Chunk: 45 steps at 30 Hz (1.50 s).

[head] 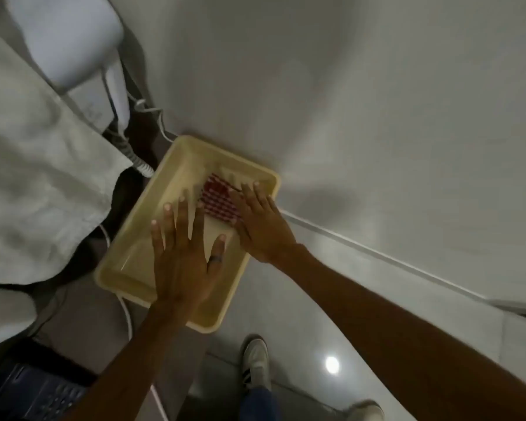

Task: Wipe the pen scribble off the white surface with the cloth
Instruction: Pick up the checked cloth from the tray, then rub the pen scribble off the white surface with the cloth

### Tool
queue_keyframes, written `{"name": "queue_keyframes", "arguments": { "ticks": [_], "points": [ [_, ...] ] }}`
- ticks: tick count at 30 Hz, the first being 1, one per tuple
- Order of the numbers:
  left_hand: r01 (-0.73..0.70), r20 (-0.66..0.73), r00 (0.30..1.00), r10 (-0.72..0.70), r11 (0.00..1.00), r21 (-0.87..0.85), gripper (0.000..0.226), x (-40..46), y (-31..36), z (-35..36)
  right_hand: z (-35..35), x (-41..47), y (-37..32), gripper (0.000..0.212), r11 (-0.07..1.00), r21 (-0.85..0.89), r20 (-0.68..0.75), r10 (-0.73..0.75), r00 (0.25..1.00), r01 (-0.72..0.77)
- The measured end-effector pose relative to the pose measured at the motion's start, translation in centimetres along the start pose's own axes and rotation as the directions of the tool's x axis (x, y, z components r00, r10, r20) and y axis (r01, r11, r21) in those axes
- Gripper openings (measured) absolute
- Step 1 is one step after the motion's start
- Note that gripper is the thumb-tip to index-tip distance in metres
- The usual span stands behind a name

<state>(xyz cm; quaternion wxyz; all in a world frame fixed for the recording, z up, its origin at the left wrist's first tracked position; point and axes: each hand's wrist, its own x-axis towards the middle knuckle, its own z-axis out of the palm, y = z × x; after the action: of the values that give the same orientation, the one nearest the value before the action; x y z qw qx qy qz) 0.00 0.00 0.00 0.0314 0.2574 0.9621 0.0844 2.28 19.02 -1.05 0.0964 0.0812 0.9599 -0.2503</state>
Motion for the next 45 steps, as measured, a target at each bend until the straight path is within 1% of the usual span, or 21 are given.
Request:
{"name": "queue_keyframes", "arguments": {
  "ticks": [2, 5, 7, 8, 11, 13, 15, 17, 18, 20, 22, 24, 27, 29, 31, 33, 35, 37, 41, 43, 45],
  "points": [
    [0.055, 0.021, 0.998, -0.055, 0.998, -0.023, 0.079, 0.9, -1.1, 3.0, 2.7, 4.0, 1.5, 0.064, 0.996, -0.063, 0.145, -0.055, 0.988, 0.065],
    [0.108, 0.04, 0.993, -0.108, 0.994, -0.014, 0.077, 1.8, -2.4, 7.1, 6.3, 8.8, 3.7, 0.076, 0.948, -0.279, 0.305, -0.061, 0.95, 0.151],
    [0.144, 0.073, 0.987, -0.142, 0.989, -0.029, 0.076, 1.7, -2.7, 8.7, 8.4, 10.2, 4.2, 0.091, 0.903, -0.39, 0.352, -0.035, 0.935, 0.18],
    [0.152, 0.074, 0.986, -0.149, 0.988, -0.033, 0.076, 1.7, -2.7, 9.2, 8.7, 10.7, 4.2, 0.096, 0.907, -0.385, 0.334, -0.035, 0.942, 0.17],
    [0.189, 0.098, 0.978, -0.182, 0.979, -0.073, 0.077, 1.3, -1.8, 9.1, 8.2, 10.8, 3.5, 0.09, 0.962, -0.252, 0.216, -0.054, 0.975, 0.11],
    [0.203, 0.052, 0.979, -0.198, 0.972, -0.122, 0.077, 0.7, -0.6, 8.1, 7.1, 9.5, 2.9, 0.081, 0.97, -0.21, 0.088, -0.102, 0.991, 0.119],
    [0.185, -0.033, 0.981, -0.193, 0.968, -0.167, 0.075, -0.2, 1.0, 6.8, 5.9, 7.0, 2.5, 0.078, 0.984, -0.114, -0.158, -0.152, 0.976, 0.135],
    [0.147, -0.11, 0.98, -0.167, 0.974, -0.173, 0.073, -1.5, 3.4, 5.8, 5.0, 3.0, 3.0, 0.077, 0.989, -0.028, -0.404, -0.146, 0.903, 0.147],
    [0.129, -0.125, 0.98, -0.153, 0.976, -0.177, 0.072, -2.3, 4.7, 5.5, 4.9, 0.6, 3.6, 0.076, 0.991, -0.014, -0.458, -0.122, 0.88, 0.13],
    [0.072, -0.129, 0.987, -0.096, 0.981, -0.182, 0.073, -4.4, 7.5, 5.8, 5.3, -4.9, 5.4, 0.073, 0.999, 0.026, -0.446, -0.018, 0.895, 0.033],
    [-0.007, -0.08, 0.997, -0.008, 0.983, -0.185, 0.076, -6.7, 10.4, 7.2, 6.9, -10.7, 8.0, 0.075, 0.988, 0.085, -0.333, 0.148, 0.931, -0.127],
    [-0.083, 0.003, 0.996, 0.085, 0.982, -0.168, 0.078, -9.4, 13.2, 9.8, 9.4, -16.5, 11.1, 0.08, 0.943, 0.142, -0.213, 0.325, 0.922, -0.3],
    [-0.166, 0.124, 0.974, 0.188, 0.971, -0.17, 0.076, -13.3, 16.7, 14.4, 13.7, -24.5, 15.7, 0.079, 0.852, 0.183, -0.122, 0.515, 0.848, -0.491],
    [-0.169, 0.232, 0.95, 0.211, 0.968, -0.188, 0.074, -15.4, 18.6, 17.4, 16.4, -29.1, 18.5, 0.076, 0.785, 0.201, -0.095, 0.611, 0.786, -0.586],
    [-0.143, 0.329, 0.922, 0.206, 0.969, -0.204, 0.074, -17.0, 20.1, 20.4, 18.9, -32.7, 21.2, 0.075, 0.7, 0.23, -0.064, 0.704, 0.707, -0.676],
    [-0.144, 0.388, 0.897, 0.214, 0.969, -0.201, 0.075, -18.0, 21.5, 23.7, 21.3, -35.4, 24.1, 0.073, 0.606, 0.25, -0.041, 0.786, 0.617, -0.755],
    [-0.17, 0.405, 0.882, 0.239, 0.965, -0.198, 0.075, -18.7, 22.6, 27.2, 23.8, -37.0, 27.1, 0.072, 0.532, 0.268, -0.046, 0.84, 0.541, -0.803],
    [-0.228, 0.414, 0.863, 0.289, 0.955, -0.19, 0.074, -19.1, 23.4, 31.1, 26.4, -37.9, 30.2, 0.072, 0.512, 0.299, -0.075, 0.854, 0.515, -0.806],
    [-0.341, 0.455, 0.811, 0.369, 0.929, -0.146, 0.074, -19.3, 24.1, 39.4, 31.2, -37.4, 36.6, 0.067, 0.54, 0.338, -0.119, 0.837, 0.534, -0.771],
    [-0.338, 0.461, 0.815, 0.353, 0.934, -0.118, 0.075, -19.2, 24.4, 43.2, 33.4, -36.8, 39.5, 0.068, 0.544, 0.329, -0.109, 0.834, 0.541, -0.772],
    [-0.333, 0.445, 0.828, 0.34, 0.938, -0.097, 0.075, -19.1, 24.6, 46.6, 35.4, -36.3, 41.8, 0.069, 0.548, 0.261, -0.057, 0.831, 0.554, -0.795]
  ]
}}
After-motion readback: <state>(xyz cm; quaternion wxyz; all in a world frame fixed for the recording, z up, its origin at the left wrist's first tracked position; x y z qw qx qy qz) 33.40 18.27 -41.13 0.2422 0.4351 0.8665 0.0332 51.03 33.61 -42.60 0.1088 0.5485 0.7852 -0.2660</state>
